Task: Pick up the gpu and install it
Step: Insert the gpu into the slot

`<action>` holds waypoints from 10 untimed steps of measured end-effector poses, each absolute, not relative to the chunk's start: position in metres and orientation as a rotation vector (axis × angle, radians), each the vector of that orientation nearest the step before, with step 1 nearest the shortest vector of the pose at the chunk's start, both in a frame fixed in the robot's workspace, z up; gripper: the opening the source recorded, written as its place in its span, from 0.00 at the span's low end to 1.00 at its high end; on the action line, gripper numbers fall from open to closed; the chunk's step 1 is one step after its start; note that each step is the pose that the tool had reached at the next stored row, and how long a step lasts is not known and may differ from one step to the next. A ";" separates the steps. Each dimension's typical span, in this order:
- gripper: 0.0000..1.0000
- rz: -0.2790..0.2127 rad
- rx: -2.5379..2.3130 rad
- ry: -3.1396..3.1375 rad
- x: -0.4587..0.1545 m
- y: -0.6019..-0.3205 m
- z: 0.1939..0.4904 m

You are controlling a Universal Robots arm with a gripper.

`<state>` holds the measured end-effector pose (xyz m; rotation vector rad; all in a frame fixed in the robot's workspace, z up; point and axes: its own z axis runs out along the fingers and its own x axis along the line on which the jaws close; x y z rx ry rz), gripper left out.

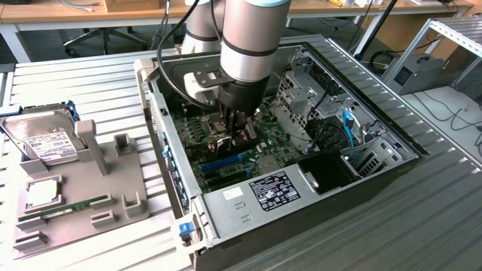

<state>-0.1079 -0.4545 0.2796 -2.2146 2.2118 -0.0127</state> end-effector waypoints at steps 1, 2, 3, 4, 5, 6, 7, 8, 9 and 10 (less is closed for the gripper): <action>0.27 -0.013 -2.215 2.212 -0.108 -0.455 0.279; 0.27 -0.013 -2.215 2.212 -0.108 -0.455 0.279; 0.27 -0.013 -2.215 2.212 -0.108 -0.455 0.279; 0.27 -0.013 -2.215 2.212 -0.108 -0.455 0.279; 0.27 -0.013 -2.215 2.212 -0.108 -0.455 0.279; 0.27 -0.013 -2.215 2.212 -0.108 -0.455 0.279; 0.27 -0.013 -2.215 2.212 -0.108 -0.455 0.279; 0.27 -0.013 -2.214 2.212 -0.108 -0.455 0.278; 0.27 -0.013 -2.214 2.212 -0.108 -0.455 0.278; 0.27 -0.013 -2.215 2.212 -0.108 -0.455 0.277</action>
